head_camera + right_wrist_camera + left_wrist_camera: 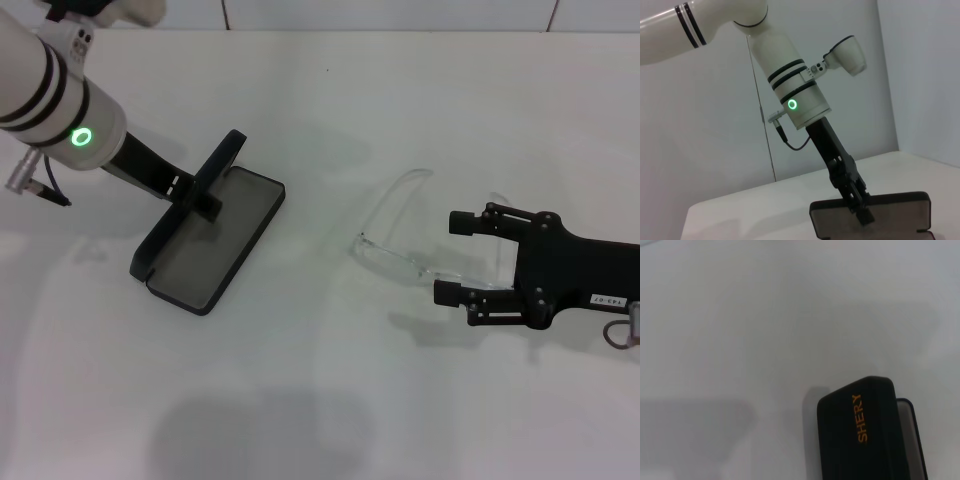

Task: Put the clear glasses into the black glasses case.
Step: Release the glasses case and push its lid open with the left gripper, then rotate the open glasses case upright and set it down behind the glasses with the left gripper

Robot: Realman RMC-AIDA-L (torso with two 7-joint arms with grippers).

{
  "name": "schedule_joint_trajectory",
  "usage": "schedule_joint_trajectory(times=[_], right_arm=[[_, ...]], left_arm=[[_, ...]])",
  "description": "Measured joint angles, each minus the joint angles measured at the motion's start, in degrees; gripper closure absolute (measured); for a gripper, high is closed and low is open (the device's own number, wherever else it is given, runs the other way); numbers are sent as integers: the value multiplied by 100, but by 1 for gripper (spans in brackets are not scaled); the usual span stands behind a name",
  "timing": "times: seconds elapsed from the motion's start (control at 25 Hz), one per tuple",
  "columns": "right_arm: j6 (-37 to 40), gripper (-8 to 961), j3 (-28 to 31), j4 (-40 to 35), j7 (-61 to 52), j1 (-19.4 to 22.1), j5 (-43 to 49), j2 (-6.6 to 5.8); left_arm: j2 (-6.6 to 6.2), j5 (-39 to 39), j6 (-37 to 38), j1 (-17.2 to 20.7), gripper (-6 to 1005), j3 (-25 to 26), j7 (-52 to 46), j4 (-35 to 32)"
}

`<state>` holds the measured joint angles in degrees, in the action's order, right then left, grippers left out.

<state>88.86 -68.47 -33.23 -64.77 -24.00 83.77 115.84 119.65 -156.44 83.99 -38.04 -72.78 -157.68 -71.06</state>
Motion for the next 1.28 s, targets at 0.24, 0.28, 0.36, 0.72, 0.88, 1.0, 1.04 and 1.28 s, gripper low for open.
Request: schedule_joint_trajectory(times=[0.24,0.28,0.36,0.72,0.88,1.0,1.04,1.28], right_arm=[[-80,84,0,51,0,-14,0,-6],[-98,84,0,52,0,-15,0,-7],[-131,84,0,53,0,-17,0,-8],[-193,83,1,54,0,-64,-1,-9],[-194,83,0,47,0,-64,-1,-9],[-194,84,0,34,0,-63,-1,-9],[-194,84,0,32,0,-63,-1,-9],[-194,84,0,28,0,-64,-6,-9]], left_arm=[[0,-4,-53,4,264,-44,154,39],[-3,-5,-80,5,290,-51,162,40],[-7,-7,-117,4,343,-51,163,40],[-19,-10,-129,-25,686,-53,189,44],[-21,-10,-129,-28,770,-53,192,52],[-21,-9,-146,-28,792,-53,205,59],[-21,-9,-151,-27,799,-53,209,59],[-18,-8,-162,-8,798,-53,321,-13]])
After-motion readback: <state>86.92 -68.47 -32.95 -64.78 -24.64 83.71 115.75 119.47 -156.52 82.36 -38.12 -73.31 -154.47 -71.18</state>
